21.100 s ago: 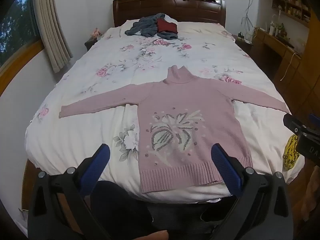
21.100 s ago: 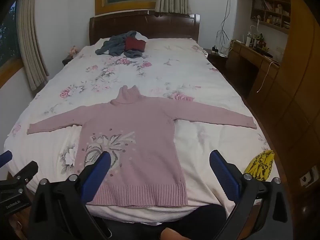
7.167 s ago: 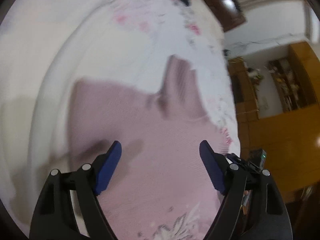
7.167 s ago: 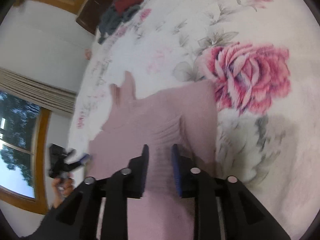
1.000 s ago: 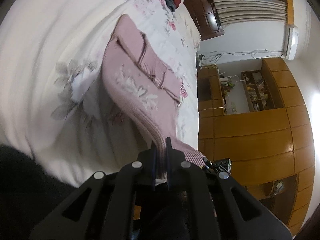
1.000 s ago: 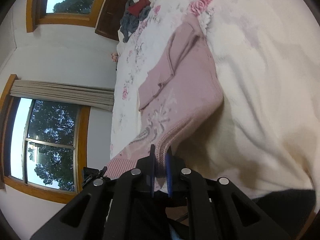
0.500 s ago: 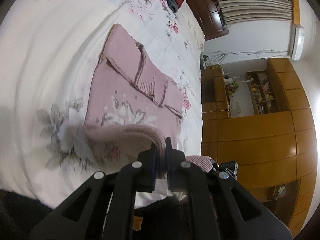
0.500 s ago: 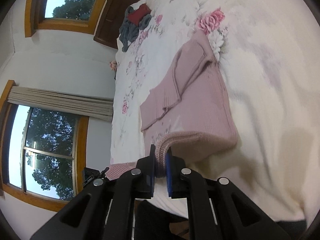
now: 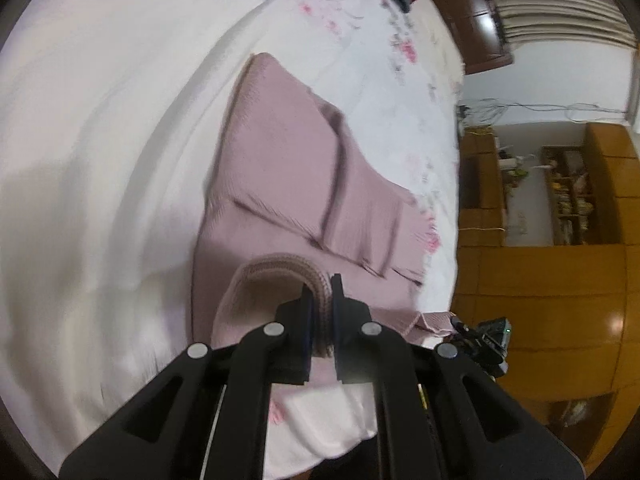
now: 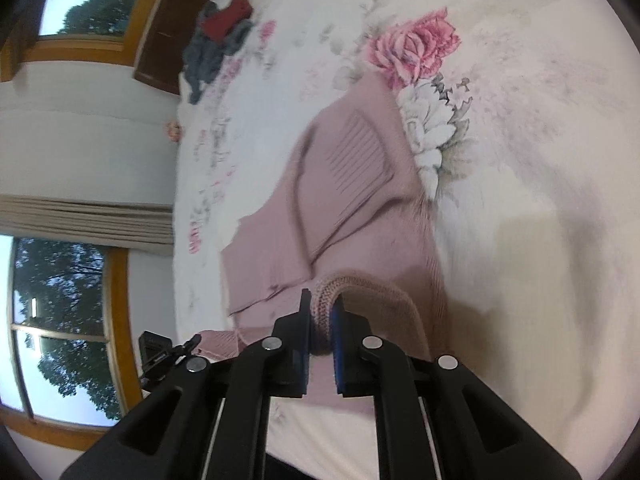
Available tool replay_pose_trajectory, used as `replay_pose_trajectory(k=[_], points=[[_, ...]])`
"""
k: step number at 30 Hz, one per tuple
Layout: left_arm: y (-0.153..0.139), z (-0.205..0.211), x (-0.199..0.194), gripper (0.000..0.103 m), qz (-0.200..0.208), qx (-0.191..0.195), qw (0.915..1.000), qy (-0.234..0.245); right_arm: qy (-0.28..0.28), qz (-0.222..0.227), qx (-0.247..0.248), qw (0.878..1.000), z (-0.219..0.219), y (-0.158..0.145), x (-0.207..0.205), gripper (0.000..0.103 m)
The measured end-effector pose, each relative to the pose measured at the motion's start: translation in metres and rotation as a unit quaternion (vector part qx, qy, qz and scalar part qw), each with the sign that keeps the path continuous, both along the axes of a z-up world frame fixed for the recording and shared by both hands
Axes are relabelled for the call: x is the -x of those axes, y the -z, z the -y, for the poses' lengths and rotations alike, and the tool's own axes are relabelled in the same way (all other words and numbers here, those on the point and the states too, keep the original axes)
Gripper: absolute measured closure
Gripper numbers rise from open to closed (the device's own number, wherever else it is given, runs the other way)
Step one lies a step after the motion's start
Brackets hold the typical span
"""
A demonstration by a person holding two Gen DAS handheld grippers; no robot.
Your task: Fold small clothes
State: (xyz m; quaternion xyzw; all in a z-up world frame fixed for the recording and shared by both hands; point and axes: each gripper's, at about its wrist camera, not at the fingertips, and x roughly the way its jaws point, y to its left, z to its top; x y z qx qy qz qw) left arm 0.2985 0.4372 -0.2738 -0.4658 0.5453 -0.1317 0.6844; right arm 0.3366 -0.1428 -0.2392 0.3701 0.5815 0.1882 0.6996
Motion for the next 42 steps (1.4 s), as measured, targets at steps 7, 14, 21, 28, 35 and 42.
replay_pose_trajectory(k=[7,14,21,28,35,42], points=[[0.037,-0.006,-0.033,0.094,-0.032,-0.006,0.9994,-0.012,-0.006,-0.035,0.020,0.999,-0.008,0.045,-0.046,0.083],[0.011,0.000,-0.024,0.079,0.035,-0.058,0.9973,0.026,-0.038,0.038,0.026,0.998,0.008,0.017,-0.048,0.081],[-0.003,-0.014,-0.023,0.037,0.069,-0.117,0.9905,0.018,-0.104,0.078,0.097,0.987,-0.013,0.018,-0.043,0.071],[0.008,0.004,-0.030,0.037,0.058,-0.159,0.9823,0.080,-0.125,0.074,0.135,0.980,-0.025,0.040,-0.042,0.064],[0.006,0.026,-0.031,0.074,0.077,-0.196,0.9687,0.132,-0.157,0.088,0.138,0.974,-0.035,0.041,-0.033,0.074],[0.009,0.032,-0.031,0.094,0.084,-0.205,0.9645,0.143,-0.166,0.112,0.149,0.968,-0.040,0.035,-0.034,0.076]])
